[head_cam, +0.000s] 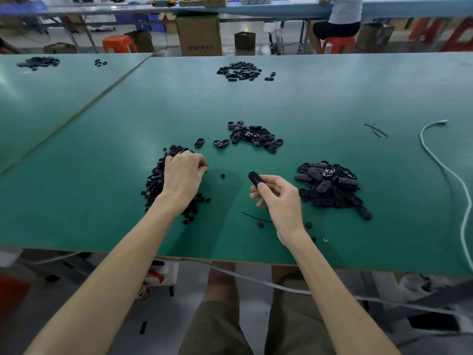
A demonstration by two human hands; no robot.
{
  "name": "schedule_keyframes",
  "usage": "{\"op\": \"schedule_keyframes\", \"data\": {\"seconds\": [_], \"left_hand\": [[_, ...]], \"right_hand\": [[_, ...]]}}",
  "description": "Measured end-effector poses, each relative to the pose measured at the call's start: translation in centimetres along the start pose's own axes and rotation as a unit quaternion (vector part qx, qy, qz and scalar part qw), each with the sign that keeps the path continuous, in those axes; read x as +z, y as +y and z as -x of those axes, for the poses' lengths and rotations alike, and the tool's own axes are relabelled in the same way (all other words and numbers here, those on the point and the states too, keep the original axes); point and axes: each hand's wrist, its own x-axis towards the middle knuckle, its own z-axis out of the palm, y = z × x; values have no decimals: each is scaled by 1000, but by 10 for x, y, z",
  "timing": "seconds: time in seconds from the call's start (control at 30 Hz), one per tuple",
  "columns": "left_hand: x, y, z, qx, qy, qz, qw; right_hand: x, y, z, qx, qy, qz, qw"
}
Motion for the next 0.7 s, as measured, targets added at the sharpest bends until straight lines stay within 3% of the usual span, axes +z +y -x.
{"op": "schedule_keyframes", "data": {"seconds": [0.4, 0.6, 0.7], "left_hand": [[-6, -4, 2, -85, -65, 157, 982], [-19, 8, 13, -134, -102, 405, 899], [-21, 18, 21, -151, -110, 477, 859]], "right_hand": [[1, 1, 0, -4, -2, 3, 1000], [1, 1, 0, -3, 0, -7, 1000], [0, 0, 0, -3, 0, -13, 1000]]}}
